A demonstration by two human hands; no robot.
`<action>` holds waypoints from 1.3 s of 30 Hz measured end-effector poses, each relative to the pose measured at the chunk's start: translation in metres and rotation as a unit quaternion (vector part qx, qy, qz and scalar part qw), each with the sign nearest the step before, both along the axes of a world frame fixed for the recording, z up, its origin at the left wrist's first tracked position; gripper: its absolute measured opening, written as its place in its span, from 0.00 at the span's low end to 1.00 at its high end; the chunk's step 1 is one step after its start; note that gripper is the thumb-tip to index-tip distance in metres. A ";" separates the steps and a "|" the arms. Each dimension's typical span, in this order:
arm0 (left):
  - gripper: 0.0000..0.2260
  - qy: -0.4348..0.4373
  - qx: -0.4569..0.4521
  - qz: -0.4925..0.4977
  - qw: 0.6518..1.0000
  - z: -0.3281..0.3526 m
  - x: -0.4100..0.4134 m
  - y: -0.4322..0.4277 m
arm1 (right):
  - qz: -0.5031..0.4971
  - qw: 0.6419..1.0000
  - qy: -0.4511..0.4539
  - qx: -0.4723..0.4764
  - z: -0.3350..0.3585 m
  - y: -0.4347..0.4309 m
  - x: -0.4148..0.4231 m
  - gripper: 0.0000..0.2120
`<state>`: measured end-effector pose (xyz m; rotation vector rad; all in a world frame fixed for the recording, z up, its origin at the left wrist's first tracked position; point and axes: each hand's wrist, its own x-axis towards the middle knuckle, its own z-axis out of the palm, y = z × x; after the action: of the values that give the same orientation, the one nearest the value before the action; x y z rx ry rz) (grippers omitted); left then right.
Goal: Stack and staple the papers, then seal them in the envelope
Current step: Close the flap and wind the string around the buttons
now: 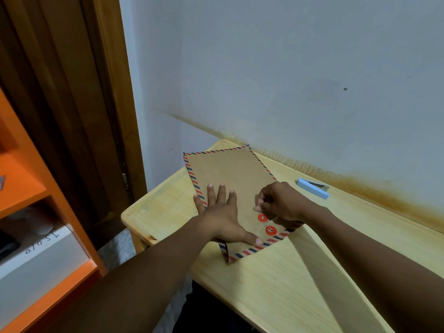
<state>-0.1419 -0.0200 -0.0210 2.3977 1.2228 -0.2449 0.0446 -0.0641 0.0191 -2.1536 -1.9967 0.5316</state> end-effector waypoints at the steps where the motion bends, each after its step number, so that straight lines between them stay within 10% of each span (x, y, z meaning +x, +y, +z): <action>1: 0.66 0.000 0.000 0.005 1.000 0.000 0.000 -0.001 | 0.009 1.000 0.006 0.000 -0.002 0.002 -0.004 0.05; 23: 0.67 -0.036 0.061 0.107 0.992 -0.006 0.025 -0.015 | -0.019 0.997 0.074 0.008 -0.012 0.007 0.003 0.07; 39: 0.67 0.005 0.019 0.072 0.997 0.006 0.018 -0.012 | -0.037 0.988 -0.135 0.069 0.000 -0.049 0.021 0.07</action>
<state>-0.1238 -0.0322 -0.0149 2.3303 1.4083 -0.1902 0.0657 -0.1129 0.0192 -2.3041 -2.0017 0.0904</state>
